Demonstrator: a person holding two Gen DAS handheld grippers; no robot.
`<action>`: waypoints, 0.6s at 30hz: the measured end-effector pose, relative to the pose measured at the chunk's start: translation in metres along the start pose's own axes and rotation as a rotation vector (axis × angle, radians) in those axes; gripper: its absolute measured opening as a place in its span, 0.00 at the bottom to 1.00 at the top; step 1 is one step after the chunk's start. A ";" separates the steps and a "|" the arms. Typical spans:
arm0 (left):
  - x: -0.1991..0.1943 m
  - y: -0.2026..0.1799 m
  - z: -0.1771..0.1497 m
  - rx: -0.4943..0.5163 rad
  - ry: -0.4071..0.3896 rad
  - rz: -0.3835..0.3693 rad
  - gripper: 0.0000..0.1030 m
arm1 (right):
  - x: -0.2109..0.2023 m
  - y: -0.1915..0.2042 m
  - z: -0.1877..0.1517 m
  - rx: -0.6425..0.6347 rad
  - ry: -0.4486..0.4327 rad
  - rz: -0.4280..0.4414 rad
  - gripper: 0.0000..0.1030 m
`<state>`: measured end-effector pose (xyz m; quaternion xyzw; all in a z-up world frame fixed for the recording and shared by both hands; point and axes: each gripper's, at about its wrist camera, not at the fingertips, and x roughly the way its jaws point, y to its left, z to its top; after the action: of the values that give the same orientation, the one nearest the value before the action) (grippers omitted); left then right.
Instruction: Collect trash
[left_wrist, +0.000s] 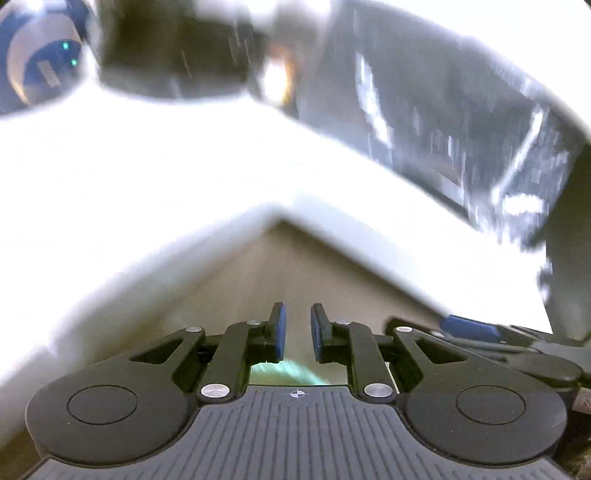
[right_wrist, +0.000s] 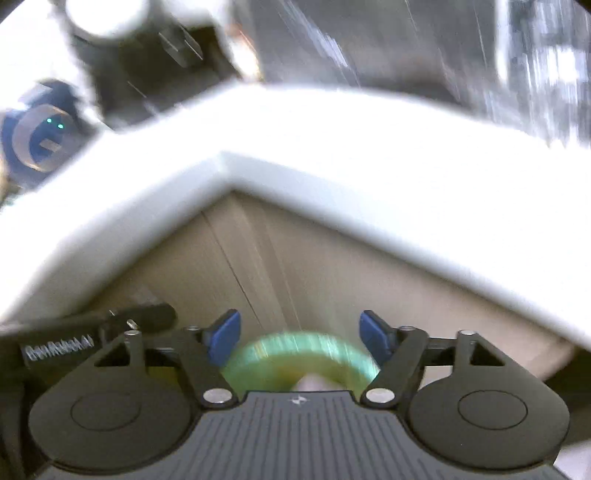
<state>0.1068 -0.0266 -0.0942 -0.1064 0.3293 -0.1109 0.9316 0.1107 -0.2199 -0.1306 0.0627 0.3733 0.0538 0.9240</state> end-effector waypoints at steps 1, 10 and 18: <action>-0.016 -0.005 0.002 0.011 -0.052 0.028 0.17 | -0.014 0.004 0.006 -0.037 -0.044 0.017 0.72; -0.113 -0.051 -0.012 0.037 -0.283 0.252 0.16 | -0.097 0.018 0.013 -0.203 -0.293 0.222 0.86; -0.137 -0.066 -0.028 0.069 -0.288 0.360 0.15 | -0.106 0.021 0.000 -0.217 -0.314 0.307 0.86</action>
<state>-0.0244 -0.0550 -0.0169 -0.0288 0.2025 0.0621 0.9769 0.0338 -0.2149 -0.0551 0.0269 0.2030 0.2229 0.9531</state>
